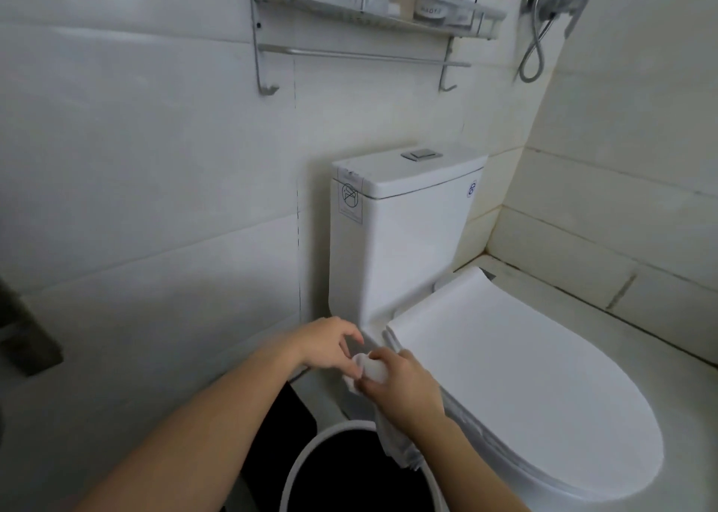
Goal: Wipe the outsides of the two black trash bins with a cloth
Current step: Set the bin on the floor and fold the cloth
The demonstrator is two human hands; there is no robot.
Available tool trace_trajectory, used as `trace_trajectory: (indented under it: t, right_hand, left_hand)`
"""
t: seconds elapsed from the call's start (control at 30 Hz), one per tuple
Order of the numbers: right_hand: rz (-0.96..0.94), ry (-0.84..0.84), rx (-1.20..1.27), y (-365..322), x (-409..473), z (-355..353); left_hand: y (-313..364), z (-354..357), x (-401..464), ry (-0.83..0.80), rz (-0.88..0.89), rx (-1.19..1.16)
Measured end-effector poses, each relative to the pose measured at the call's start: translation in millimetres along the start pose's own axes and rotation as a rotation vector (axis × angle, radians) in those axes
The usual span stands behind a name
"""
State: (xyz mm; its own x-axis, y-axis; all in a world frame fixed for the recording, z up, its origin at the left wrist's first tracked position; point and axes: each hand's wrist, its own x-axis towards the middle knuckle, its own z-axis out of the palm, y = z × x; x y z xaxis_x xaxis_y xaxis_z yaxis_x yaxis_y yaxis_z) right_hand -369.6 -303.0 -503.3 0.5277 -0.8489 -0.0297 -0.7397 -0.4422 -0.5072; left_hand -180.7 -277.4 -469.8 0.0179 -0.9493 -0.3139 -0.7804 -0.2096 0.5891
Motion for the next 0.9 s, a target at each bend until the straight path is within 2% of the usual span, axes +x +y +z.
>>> trace_trajectory:
  t: [0.23, 0.43, 0.73, 0.9]
  right_hand:
    - [0.005, -0.046, 0.010, 10, 49, 3]
    - [-0.040, -0.166, -0.011, -20, 85, -27]
    - [-0.005, -0.244, -0.006, -116, 74, -146]
    - [-0.039, -0.262, -0.009, -177, 57, -226]
  left_hand:
    - [-14, -17, 60, -0.073, -0.123, -0.017]
    - [-6, -67, 70, -0.189, -0.275, -0.108]
    - [66, -176, 4, -0.239, -0.364, -0.218]
    - [114, -238, -51, -0.210, -0.380, -0.318]
